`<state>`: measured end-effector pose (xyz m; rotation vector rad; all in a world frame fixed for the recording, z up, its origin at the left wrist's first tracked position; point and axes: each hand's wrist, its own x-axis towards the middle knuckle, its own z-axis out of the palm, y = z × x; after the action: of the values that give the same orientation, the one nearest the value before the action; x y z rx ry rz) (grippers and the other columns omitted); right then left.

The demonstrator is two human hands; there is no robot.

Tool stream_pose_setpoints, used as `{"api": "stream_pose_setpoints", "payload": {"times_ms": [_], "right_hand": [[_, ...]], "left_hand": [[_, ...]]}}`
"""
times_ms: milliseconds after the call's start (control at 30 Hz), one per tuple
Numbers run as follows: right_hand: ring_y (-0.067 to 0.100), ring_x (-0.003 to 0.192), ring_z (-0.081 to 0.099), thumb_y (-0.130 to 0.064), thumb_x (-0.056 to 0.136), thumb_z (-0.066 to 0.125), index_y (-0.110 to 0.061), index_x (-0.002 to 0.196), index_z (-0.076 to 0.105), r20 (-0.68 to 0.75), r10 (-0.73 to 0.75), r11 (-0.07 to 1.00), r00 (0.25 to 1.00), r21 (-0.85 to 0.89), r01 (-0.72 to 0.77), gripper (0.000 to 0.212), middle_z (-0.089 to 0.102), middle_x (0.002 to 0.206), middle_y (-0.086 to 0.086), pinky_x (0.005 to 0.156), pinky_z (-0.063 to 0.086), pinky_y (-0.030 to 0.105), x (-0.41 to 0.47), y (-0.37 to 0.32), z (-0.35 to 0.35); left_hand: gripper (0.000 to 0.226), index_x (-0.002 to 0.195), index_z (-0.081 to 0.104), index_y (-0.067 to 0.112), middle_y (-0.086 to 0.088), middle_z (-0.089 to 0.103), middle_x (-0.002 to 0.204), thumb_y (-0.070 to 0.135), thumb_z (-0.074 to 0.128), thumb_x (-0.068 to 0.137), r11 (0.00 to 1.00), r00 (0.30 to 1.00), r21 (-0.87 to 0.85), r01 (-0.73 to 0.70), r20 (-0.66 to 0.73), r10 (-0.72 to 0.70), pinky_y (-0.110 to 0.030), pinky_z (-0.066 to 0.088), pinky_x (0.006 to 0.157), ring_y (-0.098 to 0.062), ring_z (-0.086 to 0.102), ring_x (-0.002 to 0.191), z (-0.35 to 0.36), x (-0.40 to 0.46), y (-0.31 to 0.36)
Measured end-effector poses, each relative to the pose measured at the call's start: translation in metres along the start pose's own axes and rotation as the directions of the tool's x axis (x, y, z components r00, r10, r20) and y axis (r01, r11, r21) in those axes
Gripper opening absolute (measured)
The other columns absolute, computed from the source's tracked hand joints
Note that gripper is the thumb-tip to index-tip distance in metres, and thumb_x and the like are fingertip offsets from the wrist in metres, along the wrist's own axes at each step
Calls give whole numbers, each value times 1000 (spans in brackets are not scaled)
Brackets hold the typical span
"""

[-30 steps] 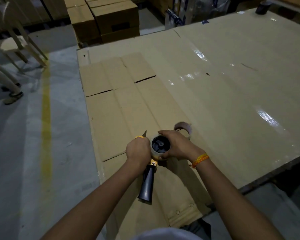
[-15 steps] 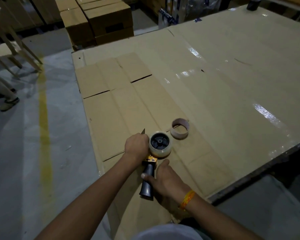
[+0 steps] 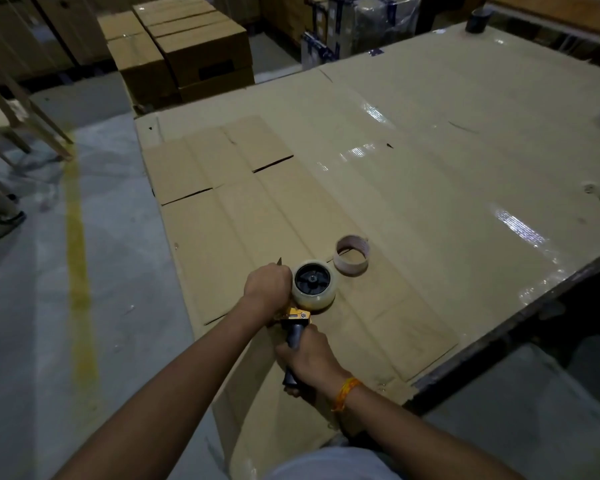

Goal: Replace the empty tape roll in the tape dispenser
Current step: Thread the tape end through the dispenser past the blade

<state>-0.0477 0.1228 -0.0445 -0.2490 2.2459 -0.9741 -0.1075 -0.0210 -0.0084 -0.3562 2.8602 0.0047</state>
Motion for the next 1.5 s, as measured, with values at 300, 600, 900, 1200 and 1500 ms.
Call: {"api": "stream_pose_setpoints", "payload": {"times_ms": [300,600,900,1200,1500], "right_hand": [[33,103,69,-32,94,66,-3,124,53,-83,39,997,996,65,-34,44,68,117,15,72,51,36,-1,5,9],[27,91,69,-36,91,63,-7,119,55,-87,40,996,995,83,-33,41,69,109,12,65,51,33,0,7,9],[26,87,67,-37,88,61,-9,113,58,-81,13,999,997,52,-9,38,68,107,12,58,48,28,2,13,9],[28,90,70,-47,81,59,-10,115,59,-43,19,1000,999,6,-19,50,71,105,11,66,51,34,7,17,2],[22,87,67,-41,87,63,-10,116,59,-25,13,1000,1000,-13,-13,43,69,105,8,58,44,27,6,19,-4]], "left_hand": [[20,108,71,8,-16,71,111,19,64,92,999,1000,24,-23,-6,23,-39,55,77,-35,71,101,-3,-2,-5],[18,95,81,12,-13,72,87,23,73,83,994,997,-88,-70,26,72,-32,48,60,-34,71,79,-5,-4,-24],[10,77,76,11,-8,52,67,19,71,81,983,986,-77,-166,-7,166,-31,41,54,-33,55,60,-3,-26,-35],[21,79,79,16,-9,59,64,33,69,87,973,984,-178,-149,-120,129,-35,47,53,-35,60,62,16,-38,-47],[24,89,83,21,-7,73,75,43,72,89,965,984,-236,-115,-157,79,-35,52,58,-28,65,70,24,-52,-56]]}}
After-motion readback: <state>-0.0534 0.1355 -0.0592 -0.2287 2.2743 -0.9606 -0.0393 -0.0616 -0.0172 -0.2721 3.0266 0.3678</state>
